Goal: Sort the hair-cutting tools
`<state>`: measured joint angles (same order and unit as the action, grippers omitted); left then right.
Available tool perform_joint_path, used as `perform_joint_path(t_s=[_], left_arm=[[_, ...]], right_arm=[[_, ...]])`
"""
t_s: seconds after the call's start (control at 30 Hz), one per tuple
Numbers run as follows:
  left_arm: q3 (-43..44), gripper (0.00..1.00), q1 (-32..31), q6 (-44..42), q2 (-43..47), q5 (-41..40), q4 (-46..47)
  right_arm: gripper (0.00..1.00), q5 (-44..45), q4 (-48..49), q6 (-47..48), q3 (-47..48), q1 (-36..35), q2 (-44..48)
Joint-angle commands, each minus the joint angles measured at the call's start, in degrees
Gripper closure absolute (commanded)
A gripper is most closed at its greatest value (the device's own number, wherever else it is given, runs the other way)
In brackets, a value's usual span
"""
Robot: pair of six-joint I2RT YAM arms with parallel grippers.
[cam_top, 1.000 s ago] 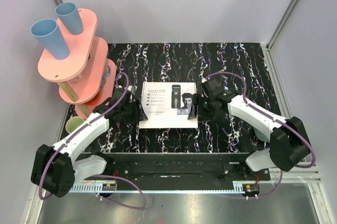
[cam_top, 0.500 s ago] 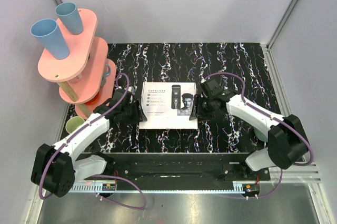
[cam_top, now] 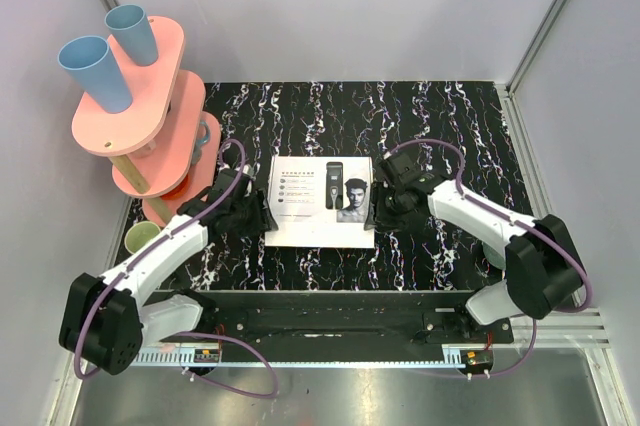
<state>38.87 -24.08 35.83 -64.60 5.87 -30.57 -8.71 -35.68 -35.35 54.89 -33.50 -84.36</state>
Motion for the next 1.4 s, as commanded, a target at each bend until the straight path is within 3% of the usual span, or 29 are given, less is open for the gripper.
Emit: perform_joint_path(t_s=[0.0, 0.23, 0.47, 1.13, 1.37], left_arm=[[3.66, 0.44, -0.18, -1.29, 3.68, -2.53, -0.9], [8.41, 0.41, -0.18, -2.08, 5.36, -4.21, 1.9], [8.77, 0.55, -1.41, -0.5, -1.14, -1.65, 8.42], [0.68, 0.6, -5.1, 1.96, -12.92, -2.79, 14.48], [8.74, 0.58, -5.1, -0.5, -12.31, -6.39, 10.98]], right_arm=[[0.45, 5.89, -0.79, 0.37, 4.07, -0.08, 5.94], [0.45, 6.34, 0.87, 4.06, 9.17, -0.08, 6.75], [0.53, 3.26, 3.68, 4.24, 10.06, -0.08, 1.57], [0.56, 4.58, 2.02, 5.21, 6.54, -0.17, -10.56], [0.55, 6.34, 1.23, 5.38, 9.26, -0.17, -5.3]])
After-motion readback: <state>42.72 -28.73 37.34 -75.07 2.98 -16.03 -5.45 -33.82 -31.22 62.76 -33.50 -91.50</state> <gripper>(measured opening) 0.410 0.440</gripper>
